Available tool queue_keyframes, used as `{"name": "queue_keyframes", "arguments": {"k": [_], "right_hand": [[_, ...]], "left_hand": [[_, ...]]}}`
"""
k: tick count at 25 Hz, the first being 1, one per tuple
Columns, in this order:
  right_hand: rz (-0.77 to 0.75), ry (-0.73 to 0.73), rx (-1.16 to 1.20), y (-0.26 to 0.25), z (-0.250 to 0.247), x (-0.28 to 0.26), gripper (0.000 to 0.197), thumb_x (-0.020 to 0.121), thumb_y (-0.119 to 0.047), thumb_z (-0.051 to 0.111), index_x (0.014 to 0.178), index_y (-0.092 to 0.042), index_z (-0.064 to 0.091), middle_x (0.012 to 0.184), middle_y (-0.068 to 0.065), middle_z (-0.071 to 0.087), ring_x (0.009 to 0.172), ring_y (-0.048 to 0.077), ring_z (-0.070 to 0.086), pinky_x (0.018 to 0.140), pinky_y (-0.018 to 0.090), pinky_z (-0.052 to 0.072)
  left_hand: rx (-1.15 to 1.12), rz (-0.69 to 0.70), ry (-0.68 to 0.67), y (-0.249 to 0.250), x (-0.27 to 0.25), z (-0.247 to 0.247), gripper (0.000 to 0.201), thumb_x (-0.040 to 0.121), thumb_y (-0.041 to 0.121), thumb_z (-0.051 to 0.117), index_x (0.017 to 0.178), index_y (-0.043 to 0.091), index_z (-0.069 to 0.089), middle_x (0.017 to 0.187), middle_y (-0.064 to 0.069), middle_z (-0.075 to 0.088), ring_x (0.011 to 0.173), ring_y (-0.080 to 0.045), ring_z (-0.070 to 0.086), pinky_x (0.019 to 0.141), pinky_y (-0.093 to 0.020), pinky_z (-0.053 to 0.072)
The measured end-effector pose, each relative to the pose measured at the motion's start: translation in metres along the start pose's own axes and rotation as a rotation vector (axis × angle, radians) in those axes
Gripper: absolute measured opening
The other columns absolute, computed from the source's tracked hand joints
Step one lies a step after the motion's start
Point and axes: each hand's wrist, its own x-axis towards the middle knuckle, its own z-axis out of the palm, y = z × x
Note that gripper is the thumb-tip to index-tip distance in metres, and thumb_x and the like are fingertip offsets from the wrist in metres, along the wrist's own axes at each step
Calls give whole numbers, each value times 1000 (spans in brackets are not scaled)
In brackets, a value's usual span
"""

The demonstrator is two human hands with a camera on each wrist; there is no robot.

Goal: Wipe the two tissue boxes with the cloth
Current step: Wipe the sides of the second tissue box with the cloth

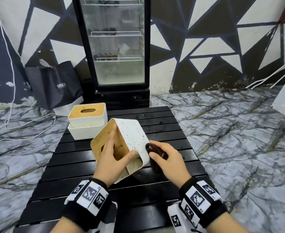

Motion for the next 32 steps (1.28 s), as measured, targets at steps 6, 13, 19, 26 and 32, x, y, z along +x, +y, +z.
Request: {"name": "queue_keyframes", "arguments": {"k": [6,13,19,26,32], "right_hand": [[-125,54,30,2,28,-15,33,89,-17,51,113,-39,53,117,-24,52,113,-10,45,93,3,31],[-176,31,-8,2,28,-3,30,89,-17,49,115,-31,55,114,-23,54,110,-7,48,93,5,33],[-219,3,-42,-5,36,-7,32,88,-21,48,119,-22,57,116,-14,56,112,-2,49,96,10,34],[-184,25,-43,0,35,-7,34,88,-24,47,120,-24,56,118,-18,55,114,-1,48,99,14,35],[-169,4,-52,-3,31,16,31,92,-15,50,121,-22,55,117,-14,55,114,4,50,99,16,37]], "left_hand": [[-21,-16,-13,-1,2,-6,96,77,32,75,135,59,4,125,40,26,123,8,29,100,-18,26],[-6,-24,-34,-2,6,-5,97,73,43,73,141,56,5,123,47,21,115,27,25,105,-23,30],[20,-6,-87,-1,5,-7,97,72,43,67,143,53,2,136,27,30,131,0,31,109,-29,31],[-21,-7,-94,-2,7,-9,93,82,27,70,144,50,5,145,16,31,135,-6,32,111,-34,32],[-14,6,-127,-2,6,-8,96,67,48,66,141,55,6,129,39,29,126,6,35,109,-28,32]]}}
